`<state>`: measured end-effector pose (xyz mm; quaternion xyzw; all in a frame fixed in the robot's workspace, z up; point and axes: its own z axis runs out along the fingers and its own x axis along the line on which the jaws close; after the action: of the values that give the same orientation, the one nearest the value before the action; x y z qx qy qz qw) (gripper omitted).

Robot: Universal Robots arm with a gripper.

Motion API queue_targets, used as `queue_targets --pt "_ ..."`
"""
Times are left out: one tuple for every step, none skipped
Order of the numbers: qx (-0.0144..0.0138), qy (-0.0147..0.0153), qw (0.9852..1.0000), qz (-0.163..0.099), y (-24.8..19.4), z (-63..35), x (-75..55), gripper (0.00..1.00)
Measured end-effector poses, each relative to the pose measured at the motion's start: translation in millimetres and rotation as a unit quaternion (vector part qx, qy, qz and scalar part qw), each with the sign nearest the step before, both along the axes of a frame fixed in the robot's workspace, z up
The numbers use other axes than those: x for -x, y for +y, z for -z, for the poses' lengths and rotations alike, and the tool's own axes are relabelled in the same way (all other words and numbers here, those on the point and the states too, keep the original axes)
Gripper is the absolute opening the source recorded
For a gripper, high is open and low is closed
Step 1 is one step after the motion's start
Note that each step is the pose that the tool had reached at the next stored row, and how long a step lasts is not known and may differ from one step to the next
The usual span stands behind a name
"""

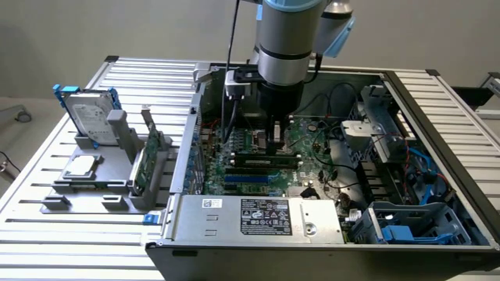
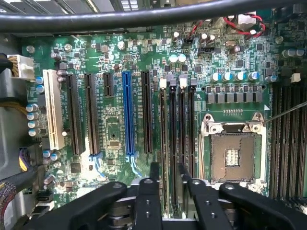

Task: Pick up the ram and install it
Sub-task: 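Insert the ram into the slot, then press down the ram until it locks into place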

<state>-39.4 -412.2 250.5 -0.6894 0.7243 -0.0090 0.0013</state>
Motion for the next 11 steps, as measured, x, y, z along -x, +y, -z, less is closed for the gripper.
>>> queue_targets --pt "0.0 0.0 1.0 0.0 0.0 0.0 0.0 0.2" --pt "0.0 0.0 1.0 0.0 0.0 0.0 0.0 0.2" --pt "0.0001 0.0001 1.0 0.0 0.0 -0.1 0.0 0.14" --pt "0.0002 0.0001 1.0 0.0 0.0 -0.2 0.0 0.11" --pt "0.0002 0.0001 1.0 0.0 0.0 -0.2 0.0 0.11" --pt "0.0001 0.0001 1.0 0.0 0.0 -0.2 0.0 0.11" --pt "0.0002 0.0001 1.0 0.0 0.0 -0.2 0.0 0.11" --pt "0.0002 0.0001 1.0 0.0 0.0 -0.2 0.0 0.11" --pt "0.0001 0.0001 1.0 0.0 0.0 -0.2 0.0 0.11" --pt "0.0002 0.0001 1.0 0.0 0.0 -0.2 0.0 0.11" --pt "0.0001 0.0001 1.0 0.0 0.0 -0.2 0.0 0.11"
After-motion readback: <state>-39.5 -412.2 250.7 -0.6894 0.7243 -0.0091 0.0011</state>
